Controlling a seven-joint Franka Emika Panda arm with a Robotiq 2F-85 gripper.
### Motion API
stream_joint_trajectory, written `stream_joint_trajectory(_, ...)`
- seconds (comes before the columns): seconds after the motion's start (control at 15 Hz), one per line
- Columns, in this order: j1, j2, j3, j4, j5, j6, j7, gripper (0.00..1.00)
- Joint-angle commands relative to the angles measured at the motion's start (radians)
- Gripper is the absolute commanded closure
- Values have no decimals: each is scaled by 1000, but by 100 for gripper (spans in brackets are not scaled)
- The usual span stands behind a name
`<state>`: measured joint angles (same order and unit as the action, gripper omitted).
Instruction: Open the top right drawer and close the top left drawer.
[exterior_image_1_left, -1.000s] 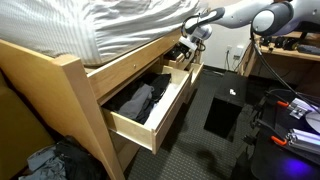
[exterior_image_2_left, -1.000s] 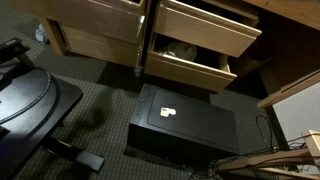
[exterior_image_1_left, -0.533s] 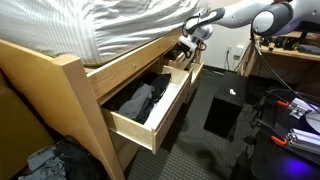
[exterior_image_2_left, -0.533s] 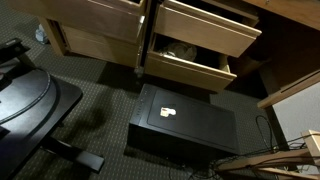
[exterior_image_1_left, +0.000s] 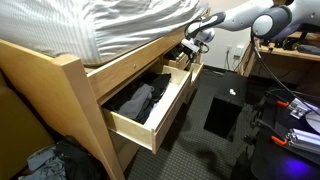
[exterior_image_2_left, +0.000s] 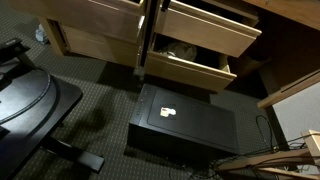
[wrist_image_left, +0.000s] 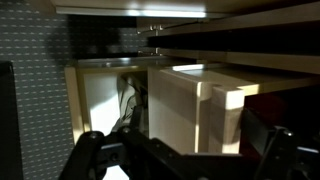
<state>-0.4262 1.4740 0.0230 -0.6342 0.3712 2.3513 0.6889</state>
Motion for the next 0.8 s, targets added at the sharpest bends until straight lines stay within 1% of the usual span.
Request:
stream_joint_trajectory(0.0,0,0,0,5,-2,-4,1,0)
stream_joint_trajectory(0.2,-4,0,12,-7,10,28,-9,0)
stream_joint_trajectory(0.33,-6,0,43,-26,32,138,-67,0)
stream_joint_trajectory(0.47,-4,1,74,-41,54,223,-105,0)
stream_joint_trajectory(0.53,2,2,33,-10,29,150,-50,0)
stream_joint_trajectory(0.73,6,2,35,-11,31,159,-53,0)
